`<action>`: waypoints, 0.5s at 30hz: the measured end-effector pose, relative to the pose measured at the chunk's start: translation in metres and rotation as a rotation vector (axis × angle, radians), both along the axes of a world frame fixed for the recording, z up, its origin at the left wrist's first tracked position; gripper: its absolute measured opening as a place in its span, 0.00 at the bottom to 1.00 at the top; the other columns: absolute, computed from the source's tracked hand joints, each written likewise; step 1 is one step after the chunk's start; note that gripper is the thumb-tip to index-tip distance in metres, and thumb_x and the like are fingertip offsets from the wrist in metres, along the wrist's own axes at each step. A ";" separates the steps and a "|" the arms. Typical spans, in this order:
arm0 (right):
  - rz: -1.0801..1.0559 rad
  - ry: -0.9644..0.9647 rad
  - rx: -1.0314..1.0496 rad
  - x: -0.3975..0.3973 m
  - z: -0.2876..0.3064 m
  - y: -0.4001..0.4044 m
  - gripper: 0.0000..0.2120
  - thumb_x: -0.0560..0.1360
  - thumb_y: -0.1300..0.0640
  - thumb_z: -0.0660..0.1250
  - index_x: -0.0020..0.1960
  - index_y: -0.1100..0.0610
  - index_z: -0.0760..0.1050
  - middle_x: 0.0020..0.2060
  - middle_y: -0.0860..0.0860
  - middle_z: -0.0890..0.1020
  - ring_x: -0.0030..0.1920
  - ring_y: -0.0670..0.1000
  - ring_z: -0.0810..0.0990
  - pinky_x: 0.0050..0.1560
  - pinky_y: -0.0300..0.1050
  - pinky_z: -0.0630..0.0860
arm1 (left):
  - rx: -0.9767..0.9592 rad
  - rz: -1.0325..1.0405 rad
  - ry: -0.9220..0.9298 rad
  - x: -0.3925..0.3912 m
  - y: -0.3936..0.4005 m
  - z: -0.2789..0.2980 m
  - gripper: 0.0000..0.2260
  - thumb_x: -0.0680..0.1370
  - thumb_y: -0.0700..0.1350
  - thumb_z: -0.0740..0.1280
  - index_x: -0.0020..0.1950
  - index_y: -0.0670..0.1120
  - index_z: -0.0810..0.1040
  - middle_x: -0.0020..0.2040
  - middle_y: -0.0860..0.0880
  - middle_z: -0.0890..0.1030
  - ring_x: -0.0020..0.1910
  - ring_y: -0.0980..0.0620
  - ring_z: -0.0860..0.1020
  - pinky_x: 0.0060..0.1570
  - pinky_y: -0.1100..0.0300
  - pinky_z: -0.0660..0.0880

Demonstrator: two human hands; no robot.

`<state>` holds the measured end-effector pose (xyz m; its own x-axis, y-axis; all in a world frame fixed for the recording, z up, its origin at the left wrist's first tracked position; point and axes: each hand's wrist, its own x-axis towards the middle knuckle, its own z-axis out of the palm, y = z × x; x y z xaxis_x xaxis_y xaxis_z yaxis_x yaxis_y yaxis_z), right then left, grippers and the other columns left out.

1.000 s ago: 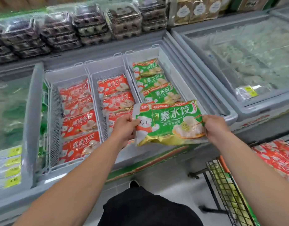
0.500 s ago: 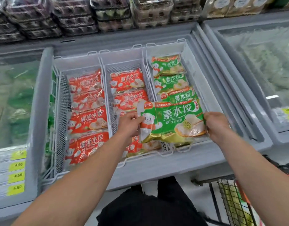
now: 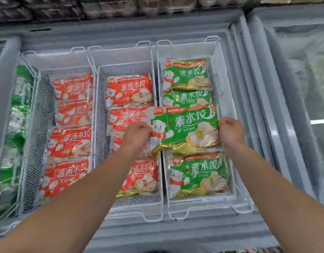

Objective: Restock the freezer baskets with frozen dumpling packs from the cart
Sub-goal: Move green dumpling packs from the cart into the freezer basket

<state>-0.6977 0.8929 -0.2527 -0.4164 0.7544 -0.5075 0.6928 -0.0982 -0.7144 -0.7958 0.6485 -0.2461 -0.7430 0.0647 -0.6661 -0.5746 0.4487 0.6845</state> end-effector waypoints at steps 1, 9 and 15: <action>0.016 -0.008 0.021 -0.009 -0.005 0.009 0.12 0.79 0.55 0.60 0.45 0.59 0.80 0.41 0.59 0.82 0.43 0.59 0.80 0.46 0.54 0.79 | 0.000 0.017 -0.012 -0.007 0.010 -0.002 0.06 0.78 0.37 0.66 0.43 0.40 0.81 0.37 0.44 0.78 0.29 0.53 0.70 0.31 0.60 0.68; 0.048 -0.067 0.058 -0.085 -0.046 0.069 0.13 0.79 0.59 0.58 0.52 0.57 0.81 0.48 0.55 0.84 0.51 0.59 0.82 0.49 0.51 0.79 | -0.035 0.060 -0.090 -0.075 0.083 -0.029 0.12 0.75 0.37 0.67 0.32 0.47 0.76 0.34 0.46 0.76 0.39 0.47 0.74 0.43 0.54 0.72; 0.038 -0.118 0.108 -0.128 -0.078 0.093 0.10 0.79 0.59 0.59 0.50 0.57 0.80 0.45 0.55 0.82 0.48 0.57 0.81 0.49 0.50 0.79 | -0.049 0.048 -0.119 -0.111 0.113 -0.053 0.05 0.73 0.42 0.70 0.37 0.47 0.77 0.42 0.43 0.80 0.45 0.45 0.78 0.52 0.46 0.77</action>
